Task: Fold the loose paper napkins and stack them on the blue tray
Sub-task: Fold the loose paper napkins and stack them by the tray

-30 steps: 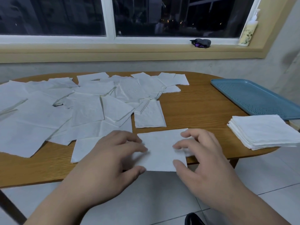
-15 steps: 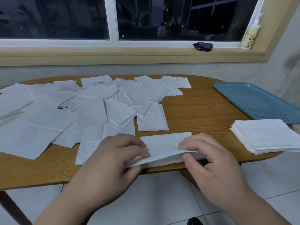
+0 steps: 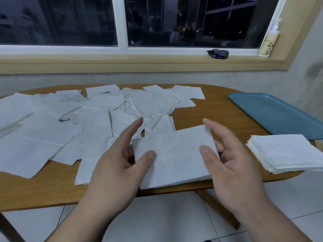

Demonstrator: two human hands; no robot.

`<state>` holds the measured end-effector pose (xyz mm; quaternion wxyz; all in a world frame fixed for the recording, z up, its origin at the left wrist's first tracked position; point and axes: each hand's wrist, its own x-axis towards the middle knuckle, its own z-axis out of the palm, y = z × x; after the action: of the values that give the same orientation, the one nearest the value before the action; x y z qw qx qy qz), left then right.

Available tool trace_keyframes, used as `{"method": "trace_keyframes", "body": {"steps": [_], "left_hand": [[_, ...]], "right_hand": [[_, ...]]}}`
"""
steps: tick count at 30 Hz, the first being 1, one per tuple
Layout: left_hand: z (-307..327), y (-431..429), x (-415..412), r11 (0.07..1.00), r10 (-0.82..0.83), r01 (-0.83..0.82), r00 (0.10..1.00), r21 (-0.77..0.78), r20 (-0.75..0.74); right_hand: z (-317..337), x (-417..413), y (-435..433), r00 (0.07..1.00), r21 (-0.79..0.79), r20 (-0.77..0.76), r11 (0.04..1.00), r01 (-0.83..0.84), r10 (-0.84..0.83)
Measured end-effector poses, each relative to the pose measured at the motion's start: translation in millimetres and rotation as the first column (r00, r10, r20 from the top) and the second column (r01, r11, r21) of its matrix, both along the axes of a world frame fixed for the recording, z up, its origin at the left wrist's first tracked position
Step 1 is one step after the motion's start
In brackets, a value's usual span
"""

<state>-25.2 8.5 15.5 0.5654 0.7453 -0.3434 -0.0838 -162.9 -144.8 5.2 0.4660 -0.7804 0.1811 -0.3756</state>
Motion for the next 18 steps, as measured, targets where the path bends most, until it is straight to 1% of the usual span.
{"method": "trace_keyframes", "body": {"steps": [1,3,5,7,10,14,16,18], "left_hand": [[-0.6,-1.7,0.7,1.000,-0.008,0.008,1.000,0.013,0.002],[-2.5,-4.5,2.8,0.997,-0.033,0.028,0.997,0.073,0.066],[-4.6,-7.2,5.4,0.990,-0.064,0.048,0.991,0.135,0.113],[-7.8,-9.7,8.0,0.985,-0.077,0.057,0.990,0.164,0.117],[-13.3,-12.7,11.3,0.973,-0.071,0.027,0.980,0.229,0.188],[-19.5,-14.6,15.3,0.967,-0.062,-0.013,0.957,0.255,0.284],[-22.2,-15.3,16.1,0.960,-0.083,-0.011,0.944,0.280,0.320],[-24.5,-16.9,16.0,0.944,-0.120,-0.018,0.910,0.329,0.396]], "right_hand": [[-1.2,0.4,-2.9,0.999,-0.042,-0.033,0.999,0.032,-0.033],[-2.2,1.2,-7.1,0.991,-0.085,-0.087,0.992,0.097,-0.105],[-4.9,1.8,-11.6,0.981,-0.070,-0.134,0.989,0.132,-0.140],[-8.6,2.8,-16.1,0.967,-0.063,-0.196,0.987,0.150,-0.160],[-12.4,4.1,-21.2,0.949,-0.086,-0.264,0.984,0.156,-0.173],[-16.1,5.9,-24.2,0.924,-0.210,-0.326,0.968,0.138,-0.202],[-17.7,6.5,-25.2,0.906,-0.289,-0.351,0.948,0.135,-0.236],[-18.7,6.2,-26.0,0.892,-0.334,-0.369,0.933,0.133,-0.260]]}}
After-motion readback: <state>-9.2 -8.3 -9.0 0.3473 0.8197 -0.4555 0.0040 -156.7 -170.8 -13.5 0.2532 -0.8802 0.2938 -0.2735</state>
